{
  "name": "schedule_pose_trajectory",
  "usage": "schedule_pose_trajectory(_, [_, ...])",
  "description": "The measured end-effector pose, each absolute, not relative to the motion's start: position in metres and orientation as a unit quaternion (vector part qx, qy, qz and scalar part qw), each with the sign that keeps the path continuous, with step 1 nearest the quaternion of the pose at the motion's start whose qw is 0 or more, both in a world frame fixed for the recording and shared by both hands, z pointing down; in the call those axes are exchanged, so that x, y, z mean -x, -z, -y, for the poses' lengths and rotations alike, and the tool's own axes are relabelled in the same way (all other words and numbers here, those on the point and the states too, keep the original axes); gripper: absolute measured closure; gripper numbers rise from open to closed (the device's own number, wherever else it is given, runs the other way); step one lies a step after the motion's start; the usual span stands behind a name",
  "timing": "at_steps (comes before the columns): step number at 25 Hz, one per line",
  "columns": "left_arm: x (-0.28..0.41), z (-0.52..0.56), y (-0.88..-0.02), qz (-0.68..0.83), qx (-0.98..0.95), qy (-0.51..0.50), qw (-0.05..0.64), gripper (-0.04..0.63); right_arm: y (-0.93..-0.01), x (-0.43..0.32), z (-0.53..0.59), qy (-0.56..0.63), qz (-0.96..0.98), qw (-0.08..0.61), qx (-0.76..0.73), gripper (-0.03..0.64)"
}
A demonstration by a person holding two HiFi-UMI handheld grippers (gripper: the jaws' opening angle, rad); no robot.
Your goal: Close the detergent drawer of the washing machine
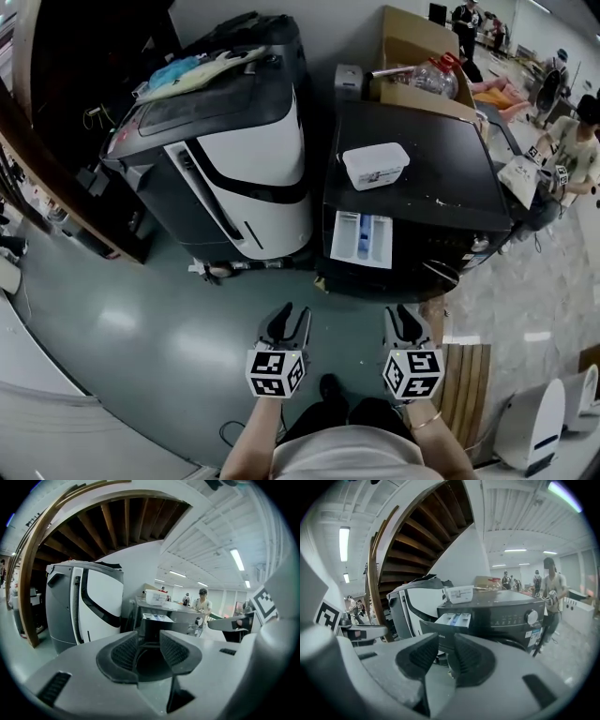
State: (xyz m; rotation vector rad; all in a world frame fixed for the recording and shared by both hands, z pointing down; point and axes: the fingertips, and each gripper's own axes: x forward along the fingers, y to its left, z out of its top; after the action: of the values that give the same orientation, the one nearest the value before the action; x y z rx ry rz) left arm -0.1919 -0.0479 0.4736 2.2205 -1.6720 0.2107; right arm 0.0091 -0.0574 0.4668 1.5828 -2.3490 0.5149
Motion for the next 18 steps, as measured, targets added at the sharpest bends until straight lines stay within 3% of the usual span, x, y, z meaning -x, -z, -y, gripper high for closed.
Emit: schedule_pose_trajectory(18, [0.177,0.094,-0.501,0.552,-0.806,-0.116,0.182,0.453,-0.502,-0.034,0.081,-0.209,0.765,0.143,-0.592,0.526])
